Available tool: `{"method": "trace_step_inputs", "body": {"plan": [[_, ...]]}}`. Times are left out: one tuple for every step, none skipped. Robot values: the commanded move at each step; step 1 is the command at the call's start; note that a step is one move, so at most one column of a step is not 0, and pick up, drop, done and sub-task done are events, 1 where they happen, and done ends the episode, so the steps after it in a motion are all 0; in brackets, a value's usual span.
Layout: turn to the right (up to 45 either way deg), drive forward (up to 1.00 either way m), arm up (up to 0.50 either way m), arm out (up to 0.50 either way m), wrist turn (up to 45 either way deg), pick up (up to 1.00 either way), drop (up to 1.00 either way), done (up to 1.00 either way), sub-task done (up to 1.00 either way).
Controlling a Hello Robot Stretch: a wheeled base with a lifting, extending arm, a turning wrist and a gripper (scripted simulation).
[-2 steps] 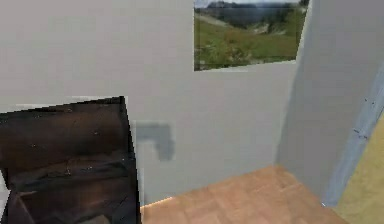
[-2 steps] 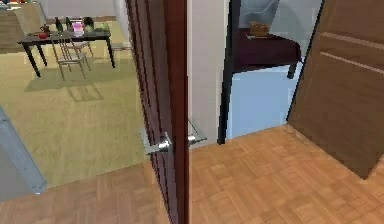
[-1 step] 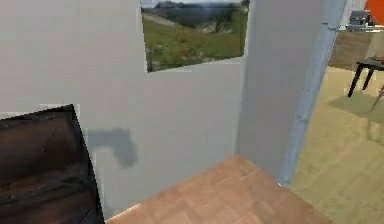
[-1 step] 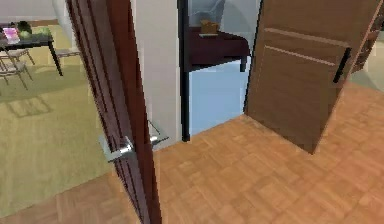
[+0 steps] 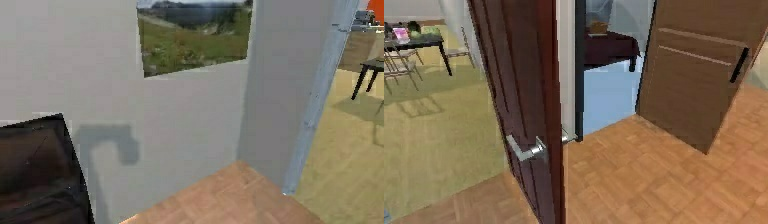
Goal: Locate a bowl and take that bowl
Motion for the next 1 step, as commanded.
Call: {"method": "trace_step_inputs", "body": {"plan": [[33.0, 0.0, 0.0, 0.0, 0.0, 0.0, 0.0, 0.0, 0.0]]}}
